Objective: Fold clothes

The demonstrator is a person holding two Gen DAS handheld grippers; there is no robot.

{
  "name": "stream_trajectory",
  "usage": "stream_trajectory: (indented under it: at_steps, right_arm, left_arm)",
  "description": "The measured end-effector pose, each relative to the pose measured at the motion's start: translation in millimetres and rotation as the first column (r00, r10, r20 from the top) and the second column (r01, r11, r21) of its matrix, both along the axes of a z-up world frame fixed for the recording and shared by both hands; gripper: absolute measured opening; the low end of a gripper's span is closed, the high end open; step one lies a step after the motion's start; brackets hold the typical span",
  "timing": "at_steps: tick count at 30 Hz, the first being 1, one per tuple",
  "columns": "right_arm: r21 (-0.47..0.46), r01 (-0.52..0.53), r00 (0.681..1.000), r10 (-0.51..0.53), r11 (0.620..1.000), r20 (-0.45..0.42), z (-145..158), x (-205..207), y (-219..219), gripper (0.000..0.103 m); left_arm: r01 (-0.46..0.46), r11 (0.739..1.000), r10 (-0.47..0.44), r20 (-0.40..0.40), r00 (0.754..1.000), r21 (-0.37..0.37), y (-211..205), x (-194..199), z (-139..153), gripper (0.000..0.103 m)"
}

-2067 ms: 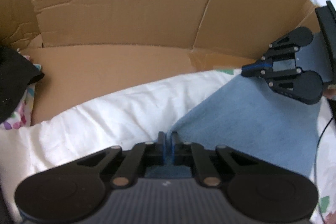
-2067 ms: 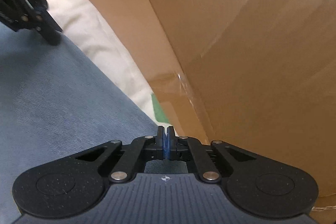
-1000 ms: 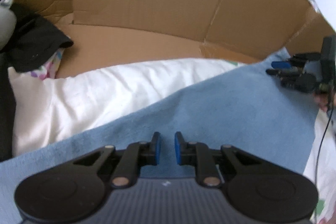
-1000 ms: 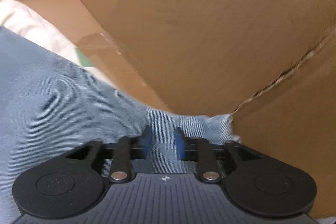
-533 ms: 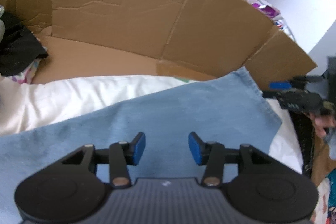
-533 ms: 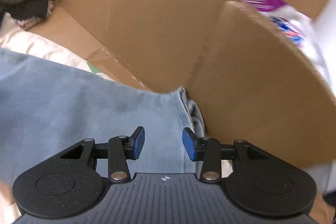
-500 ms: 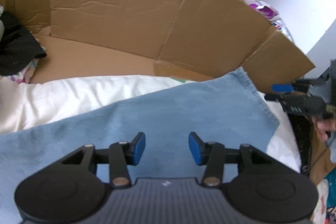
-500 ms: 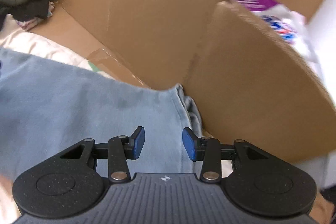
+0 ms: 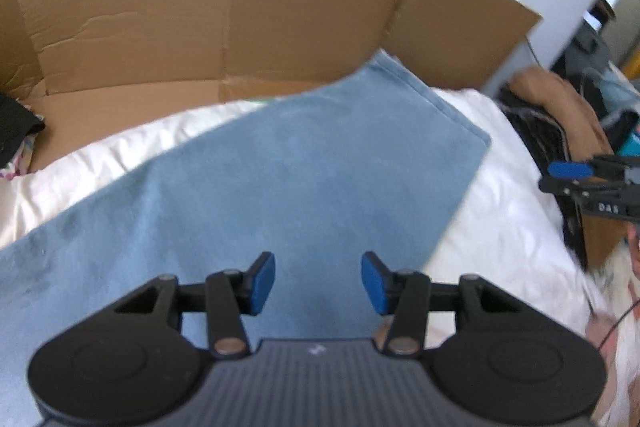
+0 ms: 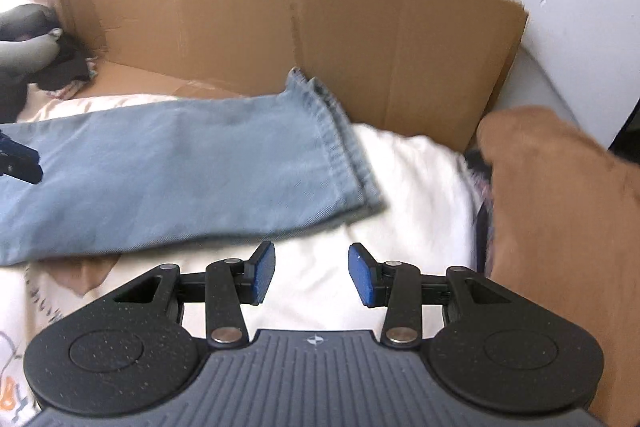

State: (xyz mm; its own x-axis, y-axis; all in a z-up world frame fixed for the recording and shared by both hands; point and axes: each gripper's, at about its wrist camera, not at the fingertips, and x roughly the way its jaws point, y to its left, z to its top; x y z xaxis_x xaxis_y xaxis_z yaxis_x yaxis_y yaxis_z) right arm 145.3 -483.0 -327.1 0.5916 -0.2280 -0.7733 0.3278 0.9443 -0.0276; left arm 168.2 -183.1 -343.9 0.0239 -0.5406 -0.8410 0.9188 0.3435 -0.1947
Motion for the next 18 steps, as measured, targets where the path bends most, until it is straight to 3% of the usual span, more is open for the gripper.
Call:
stream_trajectory:
  at_steps: [10, 18]
  right_arm:
    - [0.098, -0.004, 1.0, 0.002, 0.995, 0.023, -34.1, -4.4, 21.3, 0.047]
    - [0.166, 0.134, 0.985, -0.15, 0.977, 0.088, -39.6, 18.7, -25.1, 0.047]
  left_arm:
    - [0.02, 0.999, -0.019, -0.023, 1.0, 0.037, 12.6, -25.8, -30.1, 0.056]
    - [0.015, 0.997, -0.016, 0.009, 1.0, 0.077, 23.0, -21.0, -41.8, 0.058]
